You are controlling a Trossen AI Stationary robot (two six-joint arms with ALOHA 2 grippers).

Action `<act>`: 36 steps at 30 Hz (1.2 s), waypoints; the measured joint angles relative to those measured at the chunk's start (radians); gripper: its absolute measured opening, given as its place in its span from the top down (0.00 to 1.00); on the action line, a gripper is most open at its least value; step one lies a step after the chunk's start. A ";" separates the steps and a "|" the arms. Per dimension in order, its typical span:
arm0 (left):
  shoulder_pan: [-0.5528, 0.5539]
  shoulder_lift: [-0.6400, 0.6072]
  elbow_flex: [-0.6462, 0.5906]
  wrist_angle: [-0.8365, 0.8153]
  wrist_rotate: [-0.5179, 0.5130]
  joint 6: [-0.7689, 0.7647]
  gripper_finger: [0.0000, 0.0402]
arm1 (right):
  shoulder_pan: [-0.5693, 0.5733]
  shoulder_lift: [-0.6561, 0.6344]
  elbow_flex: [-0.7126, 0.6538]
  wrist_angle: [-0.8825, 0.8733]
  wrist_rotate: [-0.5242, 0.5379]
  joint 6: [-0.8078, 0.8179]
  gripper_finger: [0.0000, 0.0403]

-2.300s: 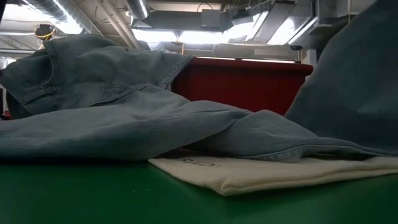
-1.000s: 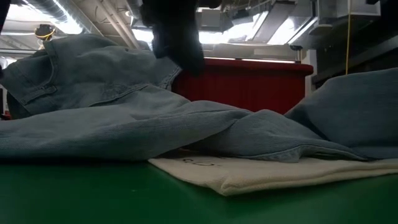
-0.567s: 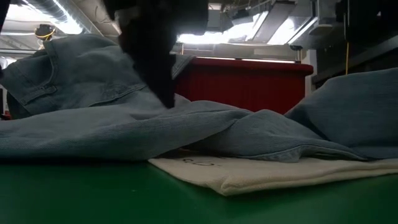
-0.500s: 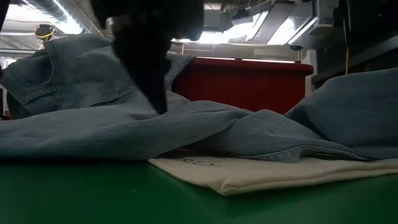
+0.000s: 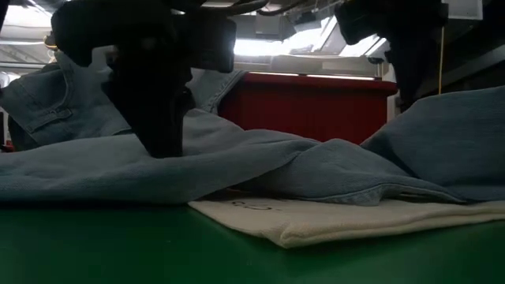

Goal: Fold Laundry from Bin
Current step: Fold the blue jeans

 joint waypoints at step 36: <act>-0.002 0.000 -0.003 0.040 -0.030 -0.001 0.71 | -0.009 0.001 -0.217 0.297 -0.101 -0.021 0.82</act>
